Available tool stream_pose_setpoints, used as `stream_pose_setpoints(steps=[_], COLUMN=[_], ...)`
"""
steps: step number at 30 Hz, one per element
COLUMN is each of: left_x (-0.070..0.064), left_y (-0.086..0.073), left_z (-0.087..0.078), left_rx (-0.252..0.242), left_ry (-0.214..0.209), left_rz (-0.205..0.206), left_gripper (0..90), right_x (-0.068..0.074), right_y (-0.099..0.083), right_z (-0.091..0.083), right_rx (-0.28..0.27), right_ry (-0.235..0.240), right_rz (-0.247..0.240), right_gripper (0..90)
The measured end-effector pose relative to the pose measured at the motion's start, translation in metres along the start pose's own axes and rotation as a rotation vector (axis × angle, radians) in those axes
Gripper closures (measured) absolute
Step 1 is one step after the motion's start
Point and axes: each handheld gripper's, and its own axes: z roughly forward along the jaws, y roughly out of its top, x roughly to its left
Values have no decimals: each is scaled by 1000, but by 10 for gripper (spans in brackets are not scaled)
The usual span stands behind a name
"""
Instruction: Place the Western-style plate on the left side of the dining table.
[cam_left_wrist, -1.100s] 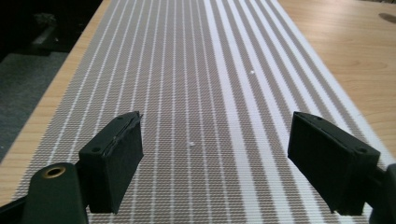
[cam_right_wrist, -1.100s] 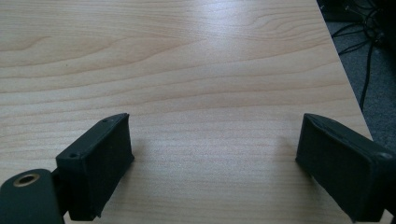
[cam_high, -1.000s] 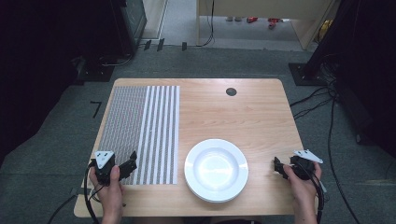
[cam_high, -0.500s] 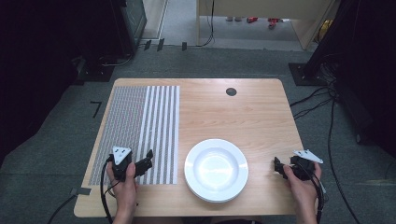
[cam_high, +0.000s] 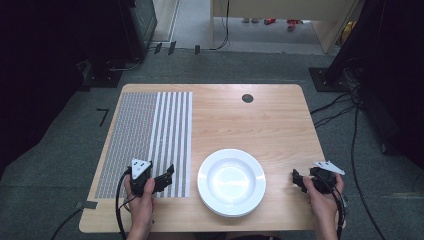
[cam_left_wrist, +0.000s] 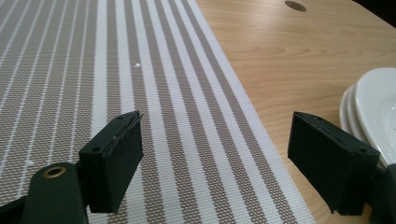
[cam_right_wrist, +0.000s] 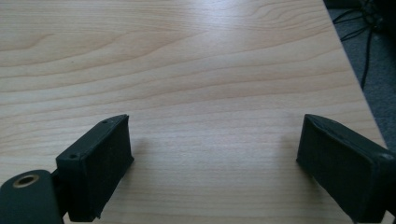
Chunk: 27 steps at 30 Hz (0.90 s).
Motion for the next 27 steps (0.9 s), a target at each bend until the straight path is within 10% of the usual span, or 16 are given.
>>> stream_pose_setpoints(steps=[27], left_x=[-25], left_y=[-5], left_z=[3], left_rx=[33], left_ry=[-72], left_rz=[37], left_gripper=[185], right_x=[47], right_y=[11], right_z=[-33], right_rx=[-100], right_ry=[247], right_rz=[23], right_gripper=[94])
